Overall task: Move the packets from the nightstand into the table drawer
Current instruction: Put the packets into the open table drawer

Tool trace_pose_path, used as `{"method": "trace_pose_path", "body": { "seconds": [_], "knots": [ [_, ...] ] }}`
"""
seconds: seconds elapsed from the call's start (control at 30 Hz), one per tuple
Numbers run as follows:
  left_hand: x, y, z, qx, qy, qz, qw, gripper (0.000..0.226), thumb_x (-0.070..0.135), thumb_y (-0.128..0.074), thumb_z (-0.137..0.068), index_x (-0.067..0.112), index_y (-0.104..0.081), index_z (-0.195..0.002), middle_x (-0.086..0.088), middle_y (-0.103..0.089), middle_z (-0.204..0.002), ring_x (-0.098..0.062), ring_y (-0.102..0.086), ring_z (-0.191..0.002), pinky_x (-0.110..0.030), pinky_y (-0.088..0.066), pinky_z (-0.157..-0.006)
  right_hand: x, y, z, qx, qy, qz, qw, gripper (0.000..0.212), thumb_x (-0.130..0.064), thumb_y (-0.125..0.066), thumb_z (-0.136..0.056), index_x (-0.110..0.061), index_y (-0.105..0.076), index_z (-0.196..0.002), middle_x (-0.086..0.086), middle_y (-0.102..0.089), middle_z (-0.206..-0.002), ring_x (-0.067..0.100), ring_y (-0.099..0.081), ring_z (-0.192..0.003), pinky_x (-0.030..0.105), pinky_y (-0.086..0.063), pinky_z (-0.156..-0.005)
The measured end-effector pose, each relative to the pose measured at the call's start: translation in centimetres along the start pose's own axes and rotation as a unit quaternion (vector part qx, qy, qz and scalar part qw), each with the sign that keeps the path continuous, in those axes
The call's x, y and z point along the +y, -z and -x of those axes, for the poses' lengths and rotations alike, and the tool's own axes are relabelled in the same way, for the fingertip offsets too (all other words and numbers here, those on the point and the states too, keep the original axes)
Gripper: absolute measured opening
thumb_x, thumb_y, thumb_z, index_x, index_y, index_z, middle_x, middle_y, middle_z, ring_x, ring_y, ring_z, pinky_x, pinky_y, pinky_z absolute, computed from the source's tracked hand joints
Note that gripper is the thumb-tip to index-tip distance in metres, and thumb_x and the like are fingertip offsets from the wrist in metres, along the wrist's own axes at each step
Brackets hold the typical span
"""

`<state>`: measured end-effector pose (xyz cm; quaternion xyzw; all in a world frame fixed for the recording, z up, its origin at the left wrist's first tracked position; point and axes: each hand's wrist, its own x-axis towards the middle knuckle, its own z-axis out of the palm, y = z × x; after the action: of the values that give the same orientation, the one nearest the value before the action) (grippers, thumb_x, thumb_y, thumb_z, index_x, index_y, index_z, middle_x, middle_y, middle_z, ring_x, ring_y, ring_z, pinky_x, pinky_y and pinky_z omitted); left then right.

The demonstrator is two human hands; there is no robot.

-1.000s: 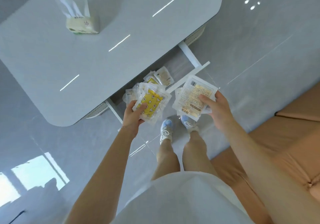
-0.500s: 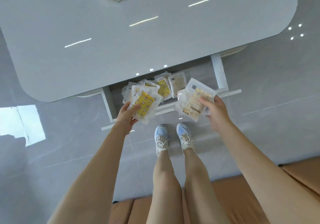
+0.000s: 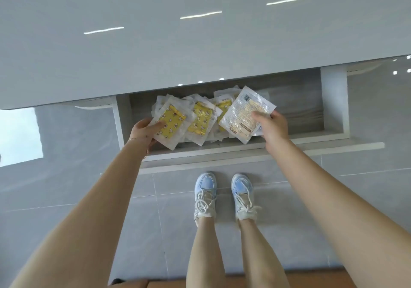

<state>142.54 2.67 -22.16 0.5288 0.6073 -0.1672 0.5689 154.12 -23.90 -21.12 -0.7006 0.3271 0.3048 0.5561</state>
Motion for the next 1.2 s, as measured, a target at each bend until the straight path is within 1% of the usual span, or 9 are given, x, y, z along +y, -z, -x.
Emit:
{"method": "trace_pose_path", "body": {
  "seconds": [0.07, 0.2, 0.3, 0.43, 0.6, 0.7, 0.83, 0.9, 1.2],
  "knots": [
    [-0.1, 0.1, -0.9, 0.037, -0.024, -0.036, 0.998, 0.037, 0.015, -0.070, -0.083, 0.013, -0.058, -0.118, -0.008, -0.063, -0.118, -0.022, -0.062, -0.099, -0.037, -0.052, -0.091, 0.1, -0.8, -0.7, 0.006, -0.009, 0.036, 0.999, 0.015, -0.004, -0.067, -0.083, -0.011, -0.065, -0.097, 0.006, -0.068, -0.093, 0.026, -0.068, -0.095, 0.042, -0.056, -0.087],
    [0.0, -0.6, -1.4, 0.104, -0.091, -0.153, 0.978, 0.041, 0.021, -0.070, -0.082, 0.012, -0.058, -0.121, -0.005, -0.063, -0.121, -0.021, -0.061, -0.099, -0.027, -0.046, -0.077, -0.2, -1.6, -1.5, -0.004, -0.021, 0.121, 0.992, 0.029, -0.008, -0.072, -0.081, -0.002, -0.066, -0.109, 0.011, -0.068, -0.106, 0.020, -0.062, -0.087, 0.022, -0.050, -0.063],
    [-0.2, -0.9, -1.3, 0.125, -0.103, -0.183, 0.970, 0.039, 0.024, -0.069, -0.084, 0.014, -0.057, -0.120, -0.004, -0.063, -0.119, -0.023, -0.061, -0.103, -0.026, -0.045, -0.074, -0.1, -1.7, -1.4, 0.014, -0.020, 0.176, 0.984, 0.031, -0.011, -0.072, -0.082, -0.003, -0.066, -0.111, 0.008, -0.067, -0.106, 0.017, -0.059, -0.084, 0.021, -0.047, -0.063],
    [-0.4, 0.0, -0.2, 0.102, -0.139, -0.238, 0.956, 0.048, 0.030, -0.069, -0.082, 0.018, -0.053, -0.125, -0.006, -0.058, -0.123, -0.026, -0.057, -0.109, -0.035, -0.050, -0.086, -0.4, -1.4, -0.1, 0.023, 0.035, 0.273, 0.961, 0.031, -0.017, -0.071, -0.082, -0.006, -0.066, -0.111, 0.009, -0.068, -0.111, 0.017, -0.059, -0.083, 0.020, -0.040, -0.053],
    [-0.1, 0.4, 3.7, 0.095, -0.213, -0.293, 0.927, 0.059, 0.041, -0.061, -0.084, 0.024, -0.042, -0.137, -0.005, -0.041, -0.141, -0.027, -0.040, -0.128, -0.046, -0.033, -0.108, -2.4, -1.1, 3.2, 0.023, 0.119, 0.339, 0.933, 0.053, -0.033, -0.060, -0.091, -0.012, -0.045, -0.137, 0.011, -0.047, -0.139, 0.025, -0.049, -0.122, 0.027, -0.039, -0.086],
    [0.9, 1.1, 8.5, 0.090, -0.292, -0.340, 0.889, 0.053, 0.046, -0.053, -0.089, 0.027, -0.042, -0.138, -0.001, -0.034, -0.149, -0.023, -0.029, -0.138, -0.046, -0.018, -0.116, -5.1, -1.1, 7.9, -0.008, 0.207, 0.414, 0.886, 0.051, -0.040, -0.047, -0.096, -0.017, -0.042, -0.141, 0.011, -0.046, -0.140, 0.027, -0.041, -0.129, 0.039, -0.037, -0.101],
    [1.9, 3.1, 15.8, 0.087, -0.345, -0.424, 0.832, 0.057, 0.055, -0.044, -0.091, 0.034, -0.033, -0.143, 0.002, -0.020, -0.156, -0.021, -0.008, -0.146, -0.047, 0.002, -0.117, -8.2, -1.1, 15.3, -0.030, 0.310, 0.545, 0.778, 0.055, -0.049, -0.045, -0.093, -0.023, -0.040, -0.142, 0.006, -0.047, -0.140, 0.029, -0.039, -0.130, 0.043, -0.036, -0.104],
    [2.1, 4.4, 20.0, 0.092, -0.356, -0.452, 0.813, 0.060, 0.057, -0.041, -0.091, 0.035, -0.028, -0.145, 0.003, -0.014, -0.158, -0.021, -0.001, -0.147, -0.049, 0.007, -0.116, -9.5, -0.9, 19.0, -0.048, 0.324, 0.587, 0.740, 0.061, -0.055, -0.044, -0.091, -0.025, -0.035, -0.145, 0.005, -0.041, -0.146, 0.029, -0.032, -0.136, 0.046, -0.030, -0.109],
    [2.0, 13.1, 35.3, 0.138, -0.317, -0.482, 0.805, 0.069, 0.065, -0.034, -0.089, 0.038, -0.013, -0.148, 0.001, -0.003, -0.160, -0.025, 0.008, -0.147, -0.053, 0.009, -0.116, -13.7, -1.0, 35.4, -0.125, 0.342, 0.695, 0.620, 0.071, -0.064, -0.036, -0.091, -0.032, -0.015, -0.152, 0.004, -0.012, -0.160, 0.031, -0.005, -0.147, 0.051, -0.008, -0.118]
  ]
}}
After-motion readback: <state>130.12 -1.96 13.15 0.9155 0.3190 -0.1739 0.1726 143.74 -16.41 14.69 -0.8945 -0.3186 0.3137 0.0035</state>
